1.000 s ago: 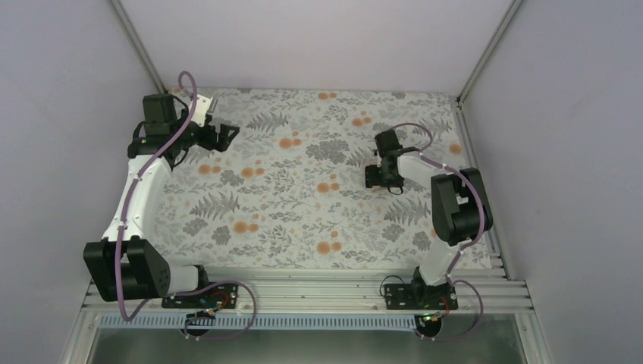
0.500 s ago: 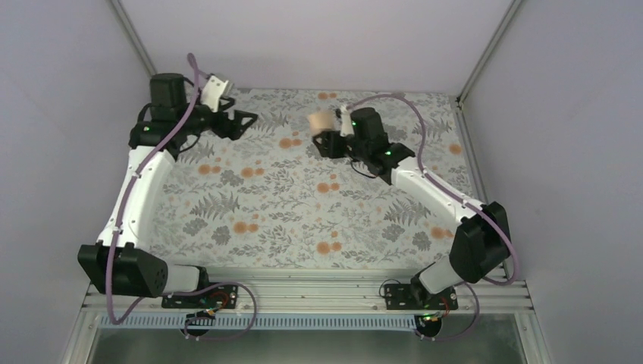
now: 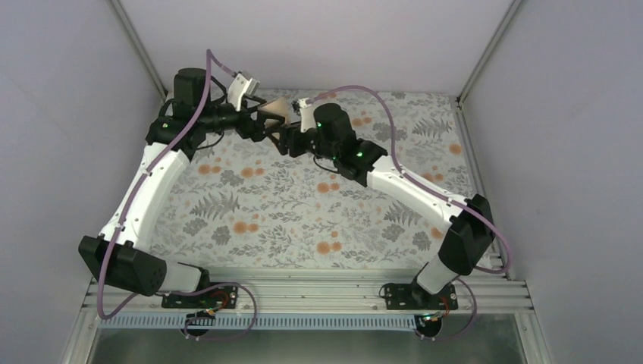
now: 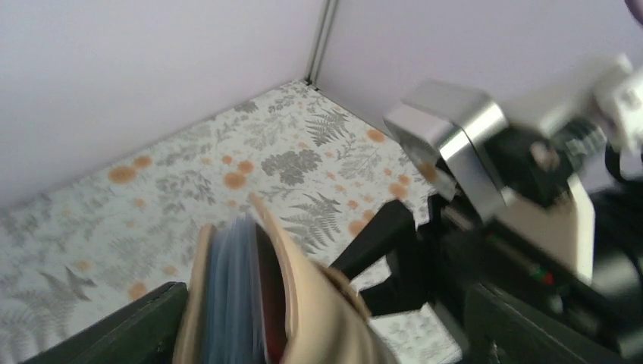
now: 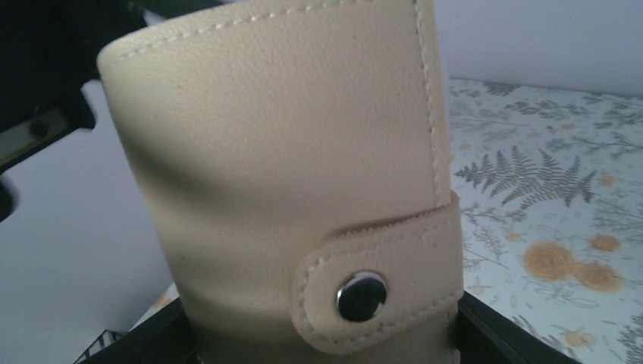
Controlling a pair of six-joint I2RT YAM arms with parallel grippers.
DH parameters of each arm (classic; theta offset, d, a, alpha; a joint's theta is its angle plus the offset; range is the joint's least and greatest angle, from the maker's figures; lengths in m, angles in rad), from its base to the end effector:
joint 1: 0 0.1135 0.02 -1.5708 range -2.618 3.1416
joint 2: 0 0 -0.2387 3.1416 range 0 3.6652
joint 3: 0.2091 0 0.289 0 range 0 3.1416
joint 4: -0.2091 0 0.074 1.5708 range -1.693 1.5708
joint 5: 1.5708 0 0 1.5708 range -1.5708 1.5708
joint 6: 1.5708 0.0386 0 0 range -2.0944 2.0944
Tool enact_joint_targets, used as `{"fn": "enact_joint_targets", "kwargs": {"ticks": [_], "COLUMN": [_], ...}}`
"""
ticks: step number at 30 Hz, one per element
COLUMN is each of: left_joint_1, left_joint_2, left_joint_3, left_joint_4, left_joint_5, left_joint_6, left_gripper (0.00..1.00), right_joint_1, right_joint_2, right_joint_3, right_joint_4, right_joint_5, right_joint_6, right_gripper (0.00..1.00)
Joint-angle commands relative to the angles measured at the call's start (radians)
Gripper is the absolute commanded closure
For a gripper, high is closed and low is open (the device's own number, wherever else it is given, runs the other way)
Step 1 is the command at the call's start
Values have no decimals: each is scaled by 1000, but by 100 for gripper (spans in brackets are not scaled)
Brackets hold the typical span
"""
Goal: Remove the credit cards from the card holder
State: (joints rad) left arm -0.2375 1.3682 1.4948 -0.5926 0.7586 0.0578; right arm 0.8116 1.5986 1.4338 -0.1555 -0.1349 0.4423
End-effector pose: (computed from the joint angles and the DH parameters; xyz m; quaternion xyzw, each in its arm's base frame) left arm 0.3203 -0.1049 0.3967 0.3085 0.7536 -0.3577 0.4572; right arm 0.2866 0.3096 0.3296 -0.1873 0.7880 0.3869 0.4409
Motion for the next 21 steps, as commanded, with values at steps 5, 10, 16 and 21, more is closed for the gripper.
{"fn": "enact_joint_targets", "kwargs": {"ticks": [5, 10, 16, 21], "left_joint_1": [-1, 0, 0, 0], "left_joint_2": [-2, -34, -43, -43], "left_joint_3": [8, 31, 74, 130], "left_joint_4": [-42, -132, -209, -306], "left_joint_5": [109, 133, 111, 145], "left_joint_6": [1, 92, 192, 345], "left_gripper": [81, 86, 98, 98], "right_joint_1": [46, 47, 45, -3], "right_joint_2": [4, -22, -109, -277], "right_joint_3": [35, -2, -103, -266], "right_joint_4": [56, 70, 63, 63], "right_joint_5": [-45, -47, -65, -217], "right_joint_6": [-70, -109, -236, -410], "right_gripper": [46, 43, 1, 1]}}
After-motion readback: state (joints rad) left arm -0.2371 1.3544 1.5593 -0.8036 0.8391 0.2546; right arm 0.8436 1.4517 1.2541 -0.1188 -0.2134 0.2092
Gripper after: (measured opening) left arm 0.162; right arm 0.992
